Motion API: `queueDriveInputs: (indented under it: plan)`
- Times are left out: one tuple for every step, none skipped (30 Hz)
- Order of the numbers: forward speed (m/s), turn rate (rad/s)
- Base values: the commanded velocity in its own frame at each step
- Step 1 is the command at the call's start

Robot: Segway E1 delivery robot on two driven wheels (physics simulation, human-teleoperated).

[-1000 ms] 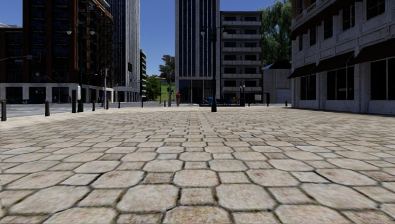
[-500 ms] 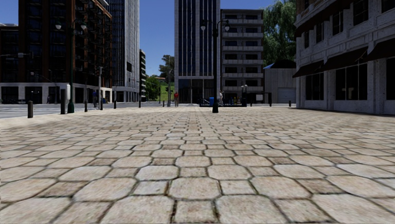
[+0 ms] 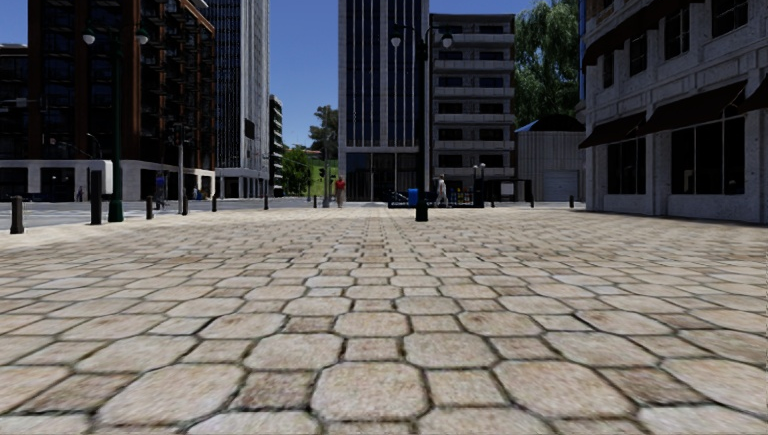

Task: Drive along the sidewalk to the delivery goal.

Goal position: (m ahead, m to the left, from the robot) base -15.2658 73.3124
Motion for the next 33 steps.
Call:
queueDriveInputs:
  plan:
    - [2.00, 0.00]
    - [2.00, 0.00]
    - [2.00, 0.00]
    - [2.00, 0.00]
    - [2.00, 0.00]
    - [2.00, 0.00]
    - [2.00, 0.00]
    - [2.00, 0.00]
    - [2.00, 0.00]
    - [2.00, 0.00]
    - [2.00, 0.00]
    - [2.00, 0.00]
    - [2.00, 0.00]
    - [2.00, 0.00]
    - [2.00, 0.00]
    - [2.00, 0.00]
    - [2.00, 0.00]
    - [2.00, 0.00]
    - [2.00, 0.00]
    - [2.00, 0.00]
    - [2.00, 0.00]
    - [2.00, 0.00]
    - [2.00, 0.00]
    - [2.00, 0.00]
    - [2.00, 0.00]
    - [2.00, 0.00]
    - [2.00, 0.00]
    - [2.00, 0.00]
    - [2.00, 0.00]
    - [2.00, 0.00]
    - [2.00, 0.00]
    - [2.00, 0.00]
    - [2.00, 0.00]
